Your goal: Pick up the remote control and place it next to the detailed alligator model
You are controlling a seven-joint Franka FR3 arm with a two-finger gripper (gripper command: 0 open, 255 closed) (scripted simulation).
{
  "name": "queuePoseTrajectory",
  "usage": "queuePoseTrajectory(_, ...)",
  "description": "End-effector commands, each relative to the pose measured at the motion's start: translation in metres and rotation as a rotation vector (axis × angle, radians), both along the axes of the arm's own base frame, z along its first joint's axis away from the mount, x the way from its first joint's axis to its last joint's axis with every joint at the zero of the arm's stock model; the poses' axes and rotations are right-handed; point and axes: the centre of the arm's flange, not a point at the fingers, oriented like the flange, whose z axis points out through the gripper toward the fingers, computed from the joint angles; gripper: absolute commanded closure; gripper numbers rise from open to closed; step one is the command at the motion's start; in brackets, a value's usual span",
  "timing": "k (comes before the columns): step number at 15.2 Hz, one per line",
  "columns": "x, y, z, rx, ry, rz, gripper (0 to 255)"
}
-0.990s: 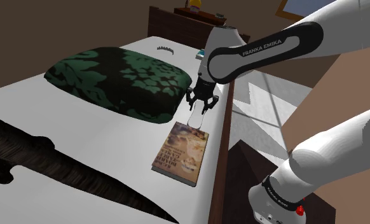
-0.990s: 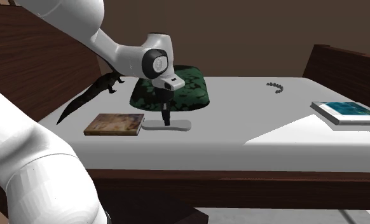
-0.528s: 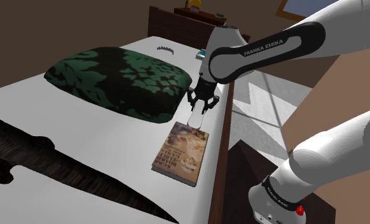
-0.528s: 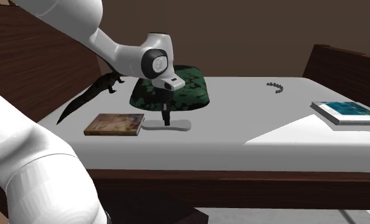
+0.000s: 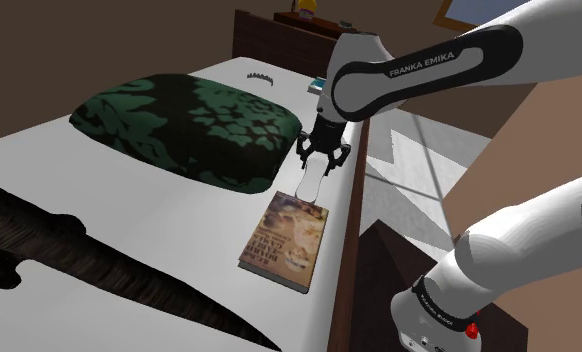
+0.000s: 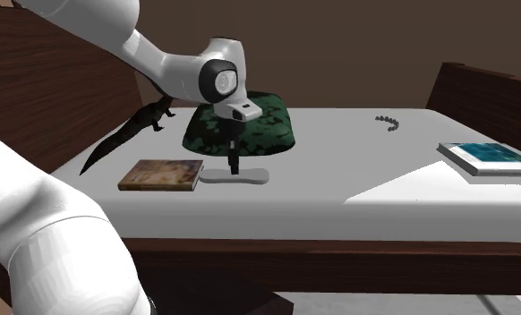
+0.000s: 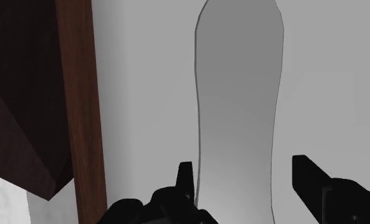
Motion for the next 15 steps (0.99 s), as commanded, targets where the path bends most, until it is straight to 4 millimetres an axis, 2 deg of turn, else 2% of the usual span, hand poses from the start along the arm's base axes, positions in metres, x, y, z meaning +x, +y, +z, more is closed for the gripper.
queuePoseTrajectory(1, 0.004, -0.014, 0.006, 0.007, -0.005, 0.000, 0)
queuePoseTrajectory(9, 0.004, -0.014, -0.034, 0.007, -0.005, 0.000, 0)
queuePoseTrajectory(15, 0.004, -0.014, -0.034, 0.007, -0.005, 0.000, 0)
